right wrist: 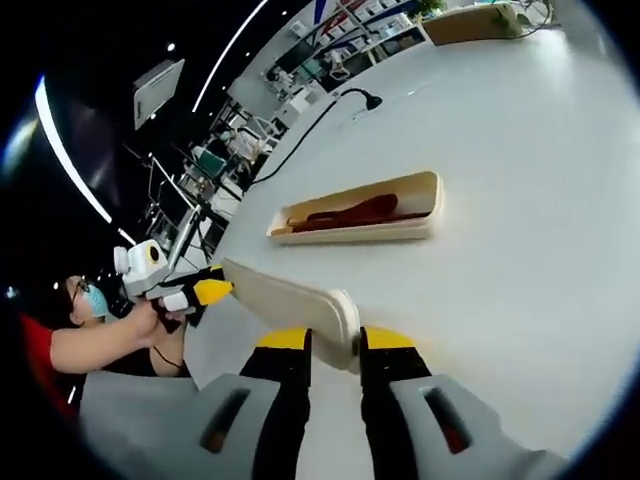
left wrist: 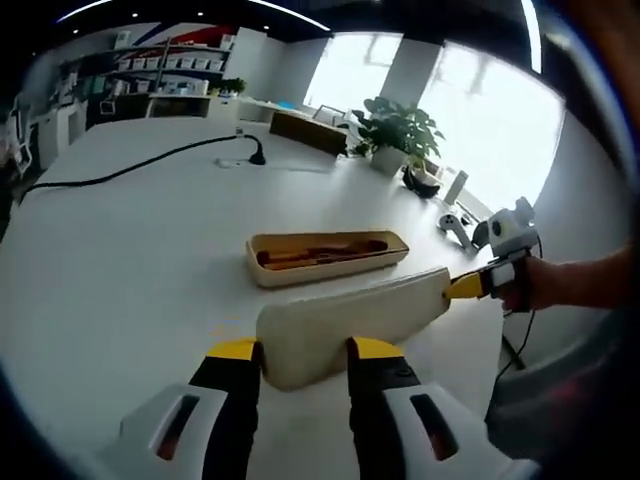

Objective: Arrange the utensils inside the cutlery case until each visible utensil rests in its matching compartment.

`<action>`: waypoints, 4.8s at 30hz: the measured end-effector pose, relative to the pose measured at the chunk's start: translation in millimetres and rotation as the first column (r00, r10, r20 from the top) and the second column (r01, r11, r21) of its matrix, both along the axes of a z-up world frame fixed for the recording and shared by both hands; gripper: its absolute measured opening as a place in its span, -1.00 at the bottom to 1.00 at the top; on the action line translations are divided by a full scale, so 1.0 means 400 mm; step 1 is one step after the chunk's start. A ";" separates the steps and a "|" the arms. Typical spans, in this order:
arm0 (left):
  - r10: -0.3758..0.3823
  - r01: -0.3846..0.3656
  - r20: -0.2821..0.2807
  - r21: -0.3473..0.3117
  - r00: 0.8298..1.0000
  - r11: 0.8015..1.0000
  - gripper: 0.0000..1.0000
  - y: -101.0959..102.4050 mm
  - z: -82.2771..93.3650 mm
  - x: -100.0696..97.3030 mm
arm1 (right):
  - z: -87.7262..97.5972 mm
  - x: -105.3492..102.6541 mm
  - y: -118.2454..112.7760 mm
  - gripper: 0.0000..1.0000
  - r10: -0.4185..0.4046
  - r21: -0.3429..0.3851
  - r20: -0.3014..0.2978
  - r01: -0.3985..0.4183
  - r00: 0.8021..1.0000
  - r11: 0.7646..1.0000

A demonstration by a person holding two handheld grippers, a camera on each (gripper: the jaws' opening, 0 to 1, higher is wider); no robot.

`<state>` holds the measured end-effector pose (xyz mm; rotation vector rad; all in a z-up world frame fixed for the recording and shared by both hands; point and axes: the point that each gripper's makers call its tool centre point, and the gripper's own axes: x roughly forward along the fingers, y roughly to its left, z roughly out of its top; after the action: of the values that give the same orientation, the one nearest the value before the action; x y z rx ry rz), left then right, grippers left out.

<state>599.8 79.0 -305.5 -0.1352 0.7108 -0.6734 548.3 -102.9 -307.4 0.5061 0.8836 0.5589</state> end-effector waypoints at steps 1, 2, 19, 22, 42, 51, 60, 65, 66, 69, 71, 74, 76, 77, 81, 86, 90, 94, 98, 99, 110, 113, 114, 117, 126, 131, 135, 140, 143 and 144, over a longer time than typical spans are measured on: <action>0.023 -0.023 0.014 -0.011 1.000 1.000 -0.29 -0.004 0.017 0.018 | 0.017 0.018 -0.003 -0.67 -0.020 -0.001 -0.009 0.020 1.000 1.000; 0.026 -0.025 0.026 -0.013 0.999 1.000 -0.29 -0.007 0.026 0.028 | 0.026 0.032 -0.007 -0.66 -0.028 -0.016 -0.006 0.028 1.000 0.999; -0.029 0.028 0.036 0.037 0.999 0.999 -0.31 -0.077 0.037 0.076 | 0.054 0.106 -0.080 -0.56 0.061 -0.297 0.031 -0.049 0.998 0.954; -0.036 0.033 0.045 0.060 0.998 0.998 -0.31 -0.091 0.050 0.091 | 0.070 0.124 -0.091 -0.55 0.071 -0.336 0.026 -0.058 0.997 0.940; -0.005 0.019 -0.090 0.162 0.996 0.987 -0.31 -0.080 -0.011 0.168 | -0.011 0.218 -0.098 -0.56 0.099 -0.272 -0.216 -0.157 0.971 0.949; 0.006 0.011 -0.142 0.120 0.990 0.993 -0.31 -0.084 -0.011 0.171 | -0.018 0.228 -0.111 -0.56 0.086 -0.220 -0.278 -0.151 0.957 0.964; 0.024 0.002 -0.171 0.152 0.985 0.988 -0.30 -0.087 -0.030 0.168 | -0.037 0.251 -0.109 -0.54 0.086 -0.219 -0.385 -0.182 0.919 0.959; 0.031 -0.007 -0.145 0.164 0.989 0.986 -0.27 -0.096 -0.027 0.171 | -0.044 0.245 -0.117 -0.51 0.077 -0.258 -0.388 -0.189 0.918 0.947; 0.034 -0.010 -0.143 0.164 0.989 0.986 -0.27 -0.096 -0.027 0.171 | -0.045 0.246 -0.118 -0.51 0.074 -0.253 -0.388 -0.184 0.919 0.950; 0.032 -0.009 -0.135 0.165 0.990 0.986 -0.25 -0.097 -0.027 0.168 | -0.050 0.248 -0.118 -0.51 0.081 -0.244 -0.376 -0.182 0.923 0.953; 0.034 -0.012 -0.138 0.157 0.990 0.988 -0.24 -0.097 -0.026 0.166 | -0.049 0.253 -0.121 -0.51 0.078 -0.241 -0.356 -0.172 0.931 0.955; 0.037 -0.016 -0.147 0.142 0.988 0.990 -0.24 -0.099 -0.025 0.164 | -0.048 0.275 -0.124 -0.50 0.096 -0.273 -0.268 -0.171 0.959 0.947; 0.038 -0.017 -0.144 0.145 0.989 0.989 -0.26 -0.099 -0.025 0.161 | -0.047 0.263 -0.123 -0.49 0.098 -0.272 -0.277 -0.176 0.956 0.946; 0.038 -0.017 -0.142 0.147 0.989 0.989 -0.26 -0.099 -0.026 0.161 | -0.047 0.264 -0.124 -0.49 0.093 -0.269 -0.274 -0.169 0.957 0.948; 0.038 -0.017 -0.142 0.146 0.989 0.989 -0.27 -0.099 -0.025 0.163 | -0.044 0.266 -0.119 -0.46 0.066 -0.245 -0.268 -0.135 0.961 0.960; 0.044 -0.025 -0.145 0.128 0.988 0.991 -0.29 -0.098 -0.025 0.170 | -0.039 0.259 -0.114 -0.45 0.072 -0.244 -0.268 -0.140 0.961 0.960; 0.022 -0.005 -0.128 0.128 0.992 0.992 -0.28 -0.098 -0.034 0.203 | -0.034 0.241 -0.109 -0.42 0.100 -0.264 -0.257 -0.169 0.961 0.950; 0.022 -0.005 -0.122 0.136 0.992 0.991 -0.26 -0.097 -0.036 0.199 | -0.043 0.215 -0.117 -0.55 0.086 -0.265 -0.291 -0.167 0.953 0.950; 0.012 0.002 -0.111 0.127 0.994 0.992 -0.18 -0.103 -0.034 0.194 | -0.035 0.202 -0.108 -0.56 0.029 -0.183 -0.325 -0.092 0.945 0.979; -0.009 0.022 -0.101 0.128 0.995 0.992 -0.15 -0.107 -0.032 0.192 | -0.035 0.193 -0.108 -0.57 0.018 -0.166 -0.350 -0.081 0.937 0.983; -0.036 0.044 -0.066 0.133 0.997 0.990 -0.03 -0.120 -0.029 0.198 | -0.046 0.243 -0.133 -0.62 -0.085 -0.105 -0.408 0.046 0.909 0.993; -0.033 0.041 -0.064 0.135 0.997 0.990 -0.03 -0.117 -0.030 0.197 | -0.047 0.246 -0.131 -0.62 -0.074 -0.136 -0.395 0.021 0.916 0.990; -0.036 0.044 -0.061 0.139 0.997 0.989 -0.03 -0.116 -0.030 0.195 | -0.046 0.238 -0.129 -0.62 -0.056 -0.162 -0.381 -0.007 0.923 0.987; -0.051 0.059 -0.057 0.164 0.997 0.985 -0.03 -0.112 -0.037 0.183 | -0.050 0.233 -0.135 -0.64 -0.023 -0.250 -0.350 -0.070 0.937 0.966; -0.089 0.098 -0.047 0.218 0.995 0.971 -0.03 -0.107 -0.061 0.184 | -0.060 0.241 -0.153 -0.74 -0.030 -0.383 -0.291 -0.088 0.956 0.920; -0.083 0.090 -0.040 0.207 0.996 0.974 -0.03 -0.109 -0.059 0.183 | -0.060 0.243 -0.153 -0.73 -0.050 -0.380 -0.270 -0.059 0.962 0.923; -0.087 0.095 -0.047 0.200 0.995 0.975 0.01 -0.110 -0.059 0.184 | -0.053 0.252 -0.153 -0.70 -0.044 -0.406 -0.229 -0.054 0.973 0.912; -0.085 0.092 -0.045 0.198 0.995 0.976 0.00 -0.106 -0.060 0.184 | -0.041 0.249 -0.148 -0.50 -0.028 -0.457 -0.168 -0.053 0.985 0.888; -0.070 0.077 -0.045 0.179 0.997 0.981 0.02 -0.107 -0.059 0.185 | -0.036 0.252 -0.147 -0.43 -0.031 -0.446 -0.143 -0.036 0.989 0.894; -0.068 0.075 -0.045 0.176 0.997 0.982 0.02 -0.106 -0.058 0.184 | -0.035 0.253 -0.137 -0.39 -0.050 -0.408 -0.132 -0.008 0.990 0.913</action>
<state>673.5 36.5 -328.8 0.0416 0.8122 -0.6740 649.7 -157.7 -321.4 0.1736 1.0957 0.3061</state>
